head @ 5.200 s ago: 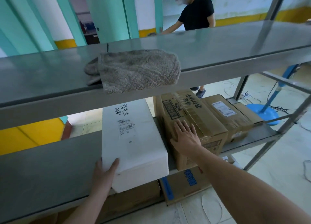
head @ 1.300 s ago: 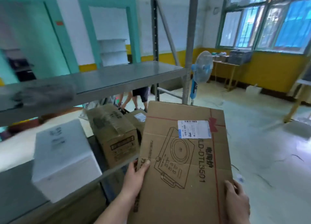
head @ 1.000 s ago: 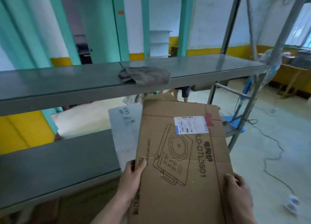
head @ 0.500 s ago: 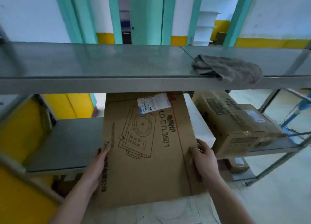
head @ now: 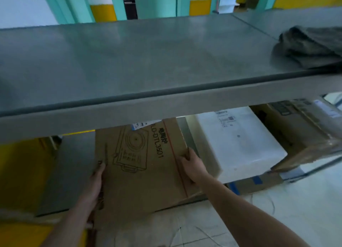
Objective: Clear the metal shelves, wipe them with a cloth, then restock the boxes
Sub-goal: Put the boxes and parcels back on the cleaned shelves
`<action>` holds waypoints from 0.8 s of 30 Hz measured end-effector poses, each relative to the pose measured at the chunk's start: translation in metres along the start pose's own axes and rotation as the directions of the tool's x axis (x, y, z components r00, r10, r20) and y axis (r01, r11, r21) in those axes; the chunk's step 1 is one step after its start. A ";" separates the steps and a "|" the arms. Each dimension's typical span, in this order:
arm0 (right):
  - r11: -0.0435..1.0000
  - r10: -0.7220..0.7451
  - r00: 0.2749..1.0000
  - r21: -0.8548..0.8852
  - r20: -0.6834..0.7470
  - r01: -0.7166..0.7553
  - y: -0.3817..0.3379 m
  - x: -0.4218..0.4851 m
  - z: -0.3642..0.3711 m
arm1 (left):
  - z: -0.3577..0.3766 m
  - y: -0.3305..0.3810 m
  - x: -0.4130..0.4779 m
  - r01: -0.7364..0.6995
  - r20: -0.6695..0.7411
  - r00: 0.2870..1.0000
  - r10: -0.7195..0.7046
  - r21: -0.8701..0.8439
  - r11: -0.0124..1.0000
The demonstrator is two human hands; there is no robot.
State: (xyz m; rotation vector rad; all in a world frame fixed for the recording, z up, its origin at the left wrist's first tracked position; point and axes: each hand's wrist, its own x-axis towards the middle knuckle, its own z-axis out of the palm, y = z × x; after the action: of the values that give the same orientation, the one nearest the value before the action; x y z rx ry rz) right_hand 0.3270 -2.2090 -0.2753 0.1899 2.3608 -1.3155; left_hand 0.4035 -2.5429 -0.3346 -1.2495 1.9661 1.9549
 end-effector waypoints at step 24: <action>0.956 -0.039 0.998 -0.291 -0.056 0.021 0.028 -0.009 0.003 | 0.105 0.033 -0.042 -0.477 0.159 0.872 0.463 0.490 0.730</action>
State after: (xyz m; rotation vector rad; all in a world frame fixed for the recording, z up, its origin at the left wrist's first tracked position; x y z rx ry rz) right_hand 0.3444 -2.1955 -0.2942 0.1066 2.5831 -0.9697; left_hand 0.3626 -2.4375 -0.3019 -0.6168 2.7437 1.3881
